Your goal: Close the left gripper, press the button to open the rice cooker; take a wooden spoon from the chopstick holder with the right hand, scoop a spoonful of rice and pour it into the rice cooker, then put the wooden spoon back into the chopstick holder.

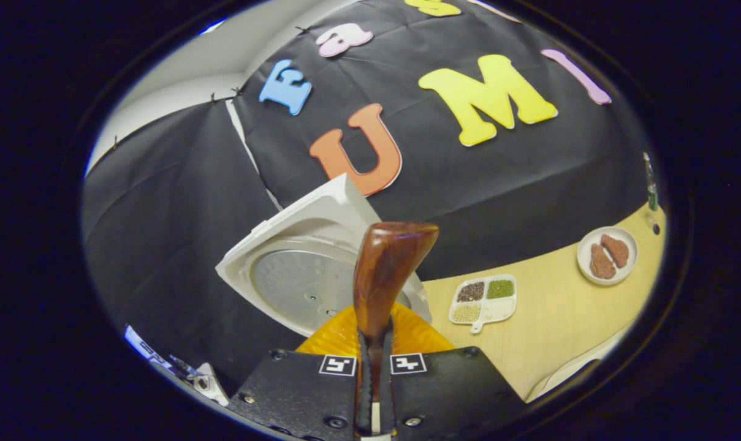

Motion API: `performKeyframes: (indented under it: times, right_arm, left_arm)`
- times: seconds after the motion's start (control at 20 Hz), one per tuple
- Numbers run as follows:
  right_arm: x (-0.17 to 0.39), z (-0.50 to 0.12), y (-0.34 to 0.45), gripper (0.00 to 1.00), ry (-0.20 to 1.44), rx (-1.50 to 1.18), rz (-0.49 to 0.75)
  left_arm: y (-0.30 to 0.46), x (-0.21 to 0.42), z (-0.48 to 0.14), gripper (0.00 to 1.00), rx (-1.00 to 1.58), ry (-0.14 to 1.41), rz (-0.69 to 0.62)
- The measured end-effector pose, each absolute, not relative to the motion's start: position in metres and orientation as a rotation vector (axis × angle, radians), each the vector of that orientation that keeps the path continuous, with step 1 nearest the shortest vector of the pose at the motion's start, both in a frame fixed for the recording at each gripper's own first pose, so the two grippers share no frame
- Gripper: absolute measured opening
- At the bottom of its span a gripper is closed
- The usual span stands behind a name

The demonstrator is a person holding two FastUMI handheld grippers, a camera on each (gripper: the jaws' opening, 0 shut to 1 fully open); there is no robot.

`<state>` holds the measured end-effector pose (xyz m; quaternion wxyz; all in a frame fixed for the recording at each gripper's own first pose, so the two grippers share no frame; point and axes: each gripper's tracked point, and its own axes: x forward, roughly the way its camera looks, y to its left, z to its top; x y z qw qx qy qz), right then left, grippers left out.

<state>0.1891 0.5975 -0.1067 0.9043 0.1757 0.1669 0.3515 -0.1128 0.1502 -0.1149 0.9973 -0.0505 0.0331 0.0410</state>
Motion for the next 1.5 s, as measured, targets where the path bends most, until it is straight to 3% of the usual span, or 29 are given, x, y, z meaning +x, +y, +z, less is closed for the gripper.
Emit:
performKeyframes:
  times: [0.8, 1.3, 1.5]
  right_arm:
    - [0.154, -0.110, 0.626, 0.07, 0.068, -0.121, 0.795]
    - [0.151, -0.120, 0.634, 0.07, 0.045, -0.220, 0.819]
    - [0.140, -0.113, 0.636, 0.07, -0.037, -0.339, 0.837]
  left_arm:
    - [0.155, -0.116, -0.118, 0.94, -0.112, 0.075, 0.102]
    - [0.163, -0.113, -0.127, 0.94, -0.121, 0.095, 0.119]
    - [0.157, -0.110, -0.127, 0.94, -0.116, 0.098, 0.112]
